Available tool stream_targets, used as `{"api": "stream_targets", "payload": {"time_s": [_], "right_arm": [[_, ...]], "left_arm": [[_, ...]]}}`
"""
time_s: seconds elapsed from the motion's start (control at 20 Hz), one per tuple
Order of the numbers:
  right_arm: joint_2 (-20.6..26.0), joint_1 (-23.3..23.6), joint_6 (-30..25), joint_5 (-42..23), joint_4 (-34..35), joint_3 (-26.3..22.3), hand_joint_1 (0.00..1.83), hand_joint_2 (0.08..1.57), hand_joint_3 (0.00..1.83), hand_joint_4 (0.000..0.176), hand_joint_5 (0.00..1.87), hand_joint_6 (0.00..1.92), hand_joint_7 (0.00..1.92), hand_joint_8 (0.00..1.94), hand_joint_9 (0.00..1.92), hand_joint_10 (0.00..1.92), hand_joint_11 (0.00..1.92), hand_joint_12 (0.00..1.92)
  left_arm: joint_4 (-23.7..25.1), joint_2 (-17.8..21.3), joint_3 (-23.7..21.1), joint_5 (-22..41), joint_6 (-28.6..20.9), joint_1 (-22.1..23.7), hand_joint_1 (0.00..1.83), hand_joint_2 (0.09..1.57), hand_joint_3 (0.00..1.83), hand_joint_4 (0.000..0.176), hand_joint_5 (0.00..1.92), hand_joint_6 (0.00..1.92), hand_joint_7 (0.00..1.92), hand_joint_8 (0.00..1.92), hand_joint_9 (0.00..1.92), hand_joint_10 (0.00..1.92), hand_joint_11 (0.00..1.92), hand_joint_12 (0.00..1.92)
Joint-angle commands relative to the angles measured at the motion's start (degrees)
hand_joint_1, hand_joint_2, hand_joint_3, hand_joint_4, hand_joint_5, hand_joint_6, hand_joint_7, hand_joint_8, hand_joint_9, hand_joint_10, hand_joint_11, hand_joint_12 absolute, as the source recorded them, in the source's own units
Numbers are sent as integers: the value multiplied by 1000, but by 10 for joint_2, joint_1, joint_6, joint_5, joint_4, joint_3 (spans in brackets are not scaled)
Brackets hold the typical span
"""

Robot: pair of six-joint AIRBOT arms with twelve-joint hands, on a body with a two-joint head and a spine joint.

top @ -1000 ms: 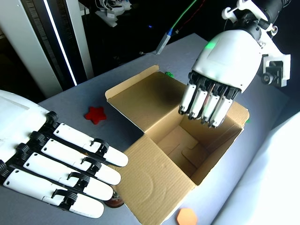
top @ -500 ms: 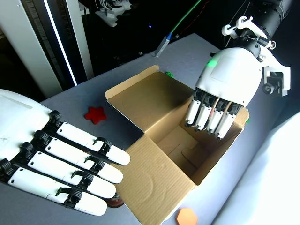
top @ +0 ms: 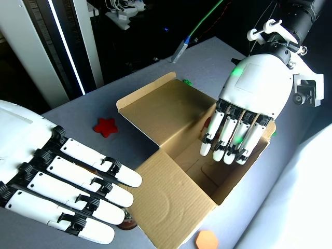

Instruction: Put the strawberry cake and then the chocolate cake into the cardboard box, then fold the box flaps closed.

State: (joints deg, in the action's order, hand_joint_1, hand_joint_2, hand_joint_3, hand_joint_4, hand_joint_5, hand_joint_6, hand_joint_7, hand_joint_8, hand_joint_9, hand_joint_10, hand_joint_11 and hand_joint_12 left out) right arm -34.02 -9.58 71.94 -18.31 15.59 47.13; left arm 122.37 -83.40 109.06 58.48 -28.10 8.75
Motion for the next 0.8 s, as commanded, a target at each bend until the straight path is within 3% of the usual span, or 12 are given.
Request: {"api": "stream_targets", "payload": {"time_s": [0.0,0.05,0.1,0.15,0.2,0.35,0.45,0.5,0.65,0.75], "right_arm": [[4,2,3,-60,17,7,1167,966,6,1,49,0,85,0,56,0,0,151],[1,2,5,-50,33,13,1191,969,4,0,54,1,94,1,47,0,0,25],[-3,2,8,-42,51,19,1191,969,4,0,54,1,94,1,47,0,0,25],[-6,2,15,-35,69,25,1190,976,6,0,53,0,102,3,55,5,0,1],[-9,0,21,-29,90,31,1202,970,3,0,58,2,100,2,55,5,0,0],[-17,-10,21,-22,118,43,1227,935,0,3,70,7,106,4,73,12,28,14],[-27,-26,21,-18,156,55,1193,953,0,0,60,3,107,5,69,9,12,12],[-35,-35,21,-18,176,65,1204,953,0,0,54,0,103,3,68,8,4,10],[-68,-63,23,-5,233,96,1207,953,0,0,52,0,103,2,68,8,1,11],[-79,-67,23,-1,250,104,1209,953,0,0,73,9,104,4,76,11,10,21]], "left_arm": [[-39,6,4,-19,6,5,842,1150,0,0,301,0,333,0,396,0,75,941],[-38,6,6,-19,6,7,811,1102,0,15,218,0,240,0,314,0,7,998],[-37,7,7,-19,7,10,811,1102,0,15,218,0,240,0,314,0,7,998],[-37,7,9,-19,7,12,830,1050,0,35,161,0,179,0,260,0,0,967],[-36,7,11,-19,8,14,809,1048,0,38,145,0,163,0,238,0,0,938],[-33,10,18,-18,8,22,813,1055,0,33,131,1,147,0,214,0,0,904],[-29,18,21,-16,7,24,769,1073,6,22,138,2,172,8,232,7,0,869],[-27,24,22,-14,6,26,740,1097,14,6,141,3,186,11,243,10,0,872],[-18,46,23,-6,-1,36,734,1102,15,3,141,3,189,11,245,10,0,872],[-13,64,20,3,-6,40,506,1137,16,0,143,2,200,7,237,3,0,829]]}}
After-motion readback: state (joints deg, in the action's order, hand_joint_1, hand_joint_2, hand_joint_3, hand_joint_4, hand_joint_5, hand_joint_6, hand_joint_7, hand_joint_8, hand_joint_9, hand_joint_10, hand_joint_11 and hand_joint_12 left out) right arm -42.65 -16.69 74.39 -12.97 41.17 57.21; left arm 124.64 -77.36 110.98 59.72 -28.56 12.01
